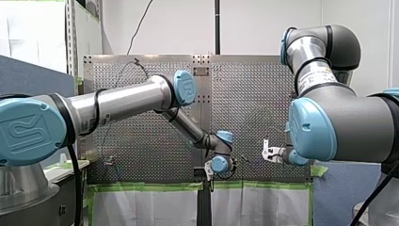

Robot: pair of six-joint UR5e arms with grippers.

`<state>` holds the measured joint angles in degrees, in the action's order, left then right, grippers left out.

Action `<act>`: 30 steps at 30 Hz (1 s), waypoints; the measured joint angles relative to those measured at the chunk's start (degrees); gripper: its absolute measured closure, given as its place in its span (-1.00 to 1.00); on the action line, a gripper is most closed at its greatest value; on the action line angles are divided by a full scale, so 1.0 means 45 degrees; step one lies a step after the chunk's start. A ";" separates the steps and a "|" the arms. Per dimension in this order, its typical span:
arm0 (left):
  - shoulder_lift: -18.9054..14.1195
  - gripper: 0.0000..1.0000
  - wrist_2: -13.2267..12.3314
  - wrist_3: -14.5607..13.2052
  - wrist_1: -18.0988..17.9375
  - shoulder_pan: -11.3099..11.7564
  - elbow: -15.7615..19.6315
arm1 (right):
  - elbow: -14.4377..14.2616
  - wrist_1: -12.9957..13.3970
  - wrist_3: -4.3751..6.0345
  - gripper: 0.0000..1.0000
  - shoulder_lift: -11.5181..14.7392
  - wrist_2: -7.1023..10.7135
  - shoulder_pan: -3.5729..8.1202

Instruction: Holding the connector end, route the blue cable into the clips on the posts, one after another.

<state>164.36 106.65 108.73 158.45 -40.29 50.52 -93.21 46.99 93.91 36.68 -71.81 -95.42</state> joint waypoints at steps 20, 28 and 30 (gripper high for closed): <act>0.0004 1.00 -0.0289 0.0200 0.1173 0.0531 -0.0294 | 0.0588 0.0386 0.0423 1.00 -0.0172 -0.0641 0.0115; 0.0004 1.00 -0.0322 0.0211 0.1276 0.0720 -0.0295 | 0.1125 0.0051 0.0427 1.00 -0.0674 -0.0714 0.0116; 0.0004 1.00 -0.0326 0.0211 0.1278 0.0755 -0.0295 | 0.1222 -0.0117 0.0400 1.00 -0.0737 -0.0709 0.0110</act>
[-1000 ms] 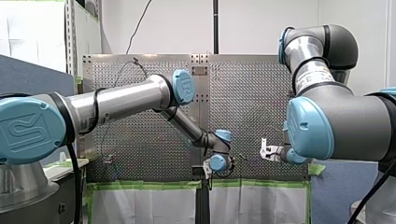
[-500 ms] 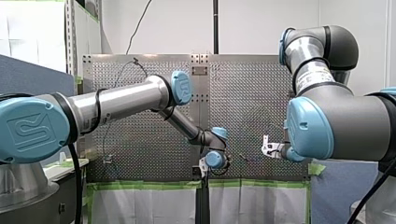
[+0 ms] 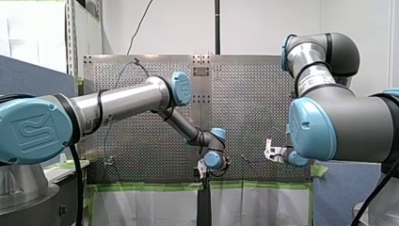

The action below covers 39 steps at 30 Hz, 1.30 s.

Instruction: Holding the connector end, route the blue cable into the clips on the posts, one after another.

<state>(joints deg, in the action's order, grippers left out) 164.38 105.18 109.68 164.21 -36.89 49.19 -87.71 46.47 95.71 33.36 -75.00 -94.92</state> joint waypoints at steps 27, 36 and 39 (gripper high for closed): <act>-0.0022 -1.00 -0.0208 -0.1742 0.0455 -0.0745 0.0002 | 0.0186 -0.0358 -0.0042 1.00 -0.0060 0.0048 -0.0037; -0.0055 -1.00 0.0258 -0.2088 0.1154 -0.1391 0.0002 | 0.0237 -0.0554 -0.0053 1.00 -0.0058 0.0044 -0.0040; -0.0110 -1.00 0.0261 -0.2104 0.1162 -0.1728 0.0002 | 0.0239 -0.0585 -0.0053 1.00 -0.0058 0.0044 -0.0044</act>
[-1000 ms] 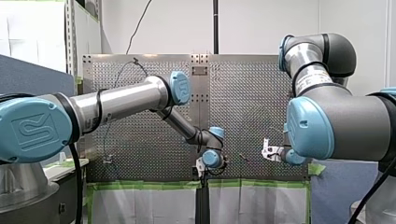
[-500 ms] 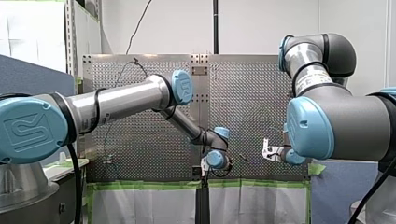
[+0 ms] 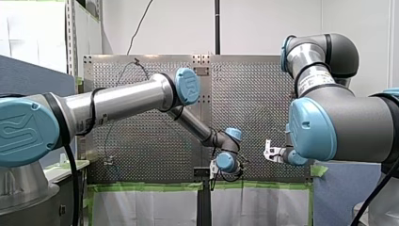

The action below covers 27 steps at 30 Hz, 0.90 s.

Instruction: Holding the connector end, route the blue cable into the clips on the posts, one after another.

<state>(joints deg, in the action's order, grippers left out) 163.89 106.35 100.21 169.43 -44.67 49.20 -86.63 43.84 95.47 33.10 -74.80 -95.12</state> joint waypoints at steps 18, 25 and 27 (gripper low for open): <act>-0.0564 -1.00 0.1170 0.0080 -0.0213 -0.0874 0.0002 | -0.0012 -0.1763 -0.1148 1.00 0.0000 -0.0568 0.0047; -0.0569 -1.00 0.1243 0.0191 -0.0428 -0.0887 0.0003 | -0.0018 -0.1881 -0.1245 1.00 0.0004 -0.0452 0.0011; -0.0571 -1.00 0.1241 0.0213 -0.0500 -0.0890 0.0006 | -0.0021 -0.1885 -0.1248 1.00 0.0004 -0.0389 -0.0005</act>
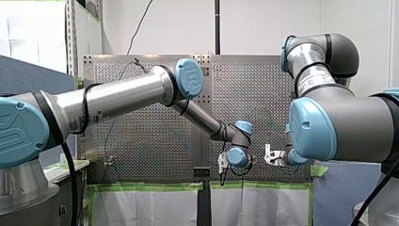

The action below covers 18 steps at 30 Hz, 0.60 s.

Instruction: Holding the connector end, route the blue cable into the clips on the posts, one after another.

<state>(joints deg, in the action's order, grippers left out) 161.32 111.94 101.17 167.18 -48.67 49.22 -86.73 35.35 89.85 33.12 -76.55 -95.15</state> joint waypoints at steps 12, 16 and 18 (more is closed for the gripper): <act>0.0000 -1.00 -0.0003 0.0071 -0.0141 0.0035 0.0003 | -0.0004 0.0043 0.0057 1.00 -0.0003 0.0109 -0.0064; 0.0000 -1.00 0.0019 0.0076 -0.0150 0.0058 0.0001 | 0.0000 0.0053 0.0084 1.00 -0.0004 0.0104 -0.0070; -0.0001 -1.00 0.0044 0.0079 -0.0145 0.0068 0.0001 | -0.0001 0.0056 0.0090 1.00 -0.0007 0.0104 -0.0073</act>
<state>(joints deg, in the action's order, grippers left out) 161.31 112.14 101.53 166.53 -48.37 49.23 -86.73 35.61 90.25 33.09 -76.08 -95.48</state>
